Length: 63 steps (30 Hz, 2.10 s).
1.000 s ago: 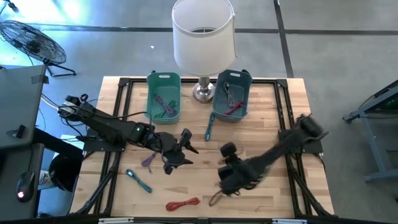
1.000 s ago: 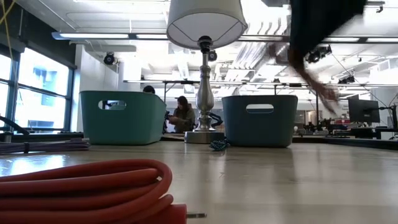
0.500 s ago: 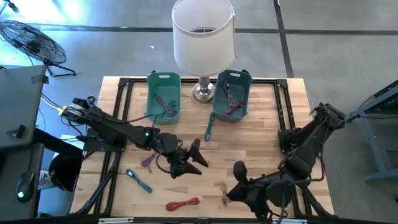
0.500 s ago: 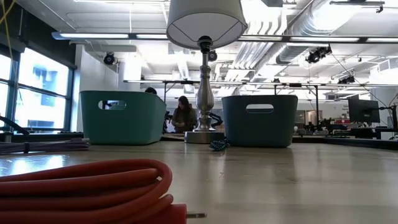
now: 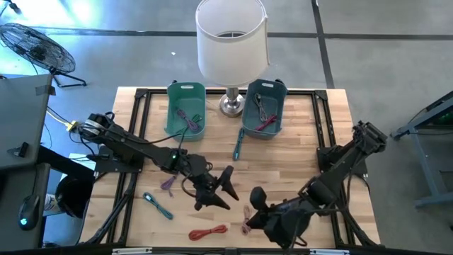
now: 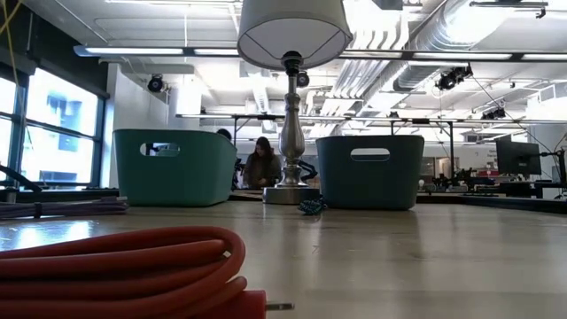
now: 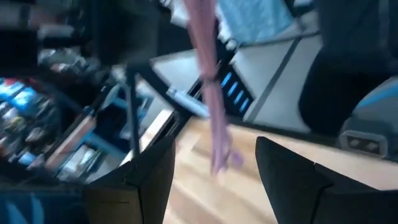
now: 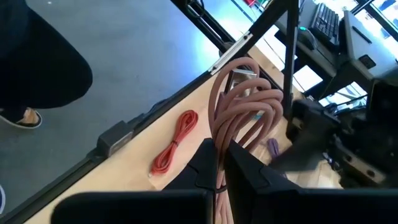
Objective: Pick & Place USB Port
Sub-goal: Put the pink charger cable into the green bin
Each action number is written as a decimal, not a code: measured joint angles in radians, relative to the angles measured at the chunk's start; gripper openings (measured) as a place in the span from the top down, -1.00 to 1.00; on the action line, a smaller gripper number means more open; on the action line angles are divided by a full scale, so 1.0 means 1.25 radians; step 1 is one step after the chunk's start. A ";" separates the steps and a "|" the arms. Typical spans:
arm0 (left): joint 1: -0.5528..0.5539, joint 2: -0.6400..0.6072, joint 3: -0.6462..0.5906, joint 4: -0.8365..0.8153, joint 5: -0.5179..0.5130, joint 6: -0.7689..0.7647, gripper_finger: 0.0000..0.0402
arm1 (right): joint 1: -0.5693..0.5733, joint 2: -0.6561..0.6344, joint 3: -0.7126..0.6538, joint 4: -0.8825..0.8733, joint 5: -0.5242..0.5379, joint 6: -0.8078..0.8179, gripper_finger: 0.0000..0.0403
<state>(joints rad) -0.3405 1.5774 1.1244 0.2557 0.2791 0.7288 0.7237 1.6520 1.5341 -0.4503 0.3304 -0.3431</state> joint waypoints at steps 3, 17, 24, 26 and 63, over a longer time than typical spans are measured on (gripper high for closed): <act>0.000 0.005 0.000 0.021 0.060 -0.002 -0.09 | -0.011 0.001 0.000 0.000 -0.005 -0.002 0.97; 0.000 0.059 0.001 0.040 0.070 -0.025 -0.09 | -0.048 0.022 0.001 0.043 -0.061 -0.033 0.97; 0.000 0.070 0.001 0.035 0.056 -0.029 -0.09 | -0.079 0.049 0.001 0.054 -0.093 -0.056 0.97; 0.000 0.071 -0.001 0.031 0.056 -0.036 -0.09 | -0.088 0.051 0.001 0.053 -0.101 -0.058 0.97; -0.001 0.076 -0.001 0.005 -0.055 -0.039 0.56 | -0.129 0.050 0.001 0.069 -0.109 -0.089 0.97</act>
<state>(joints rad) -0.3412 1.6722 1.1236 0.2621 0.2100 0.6802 0.5624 1.7150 1.5352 -0.3646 0.1947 -0.4538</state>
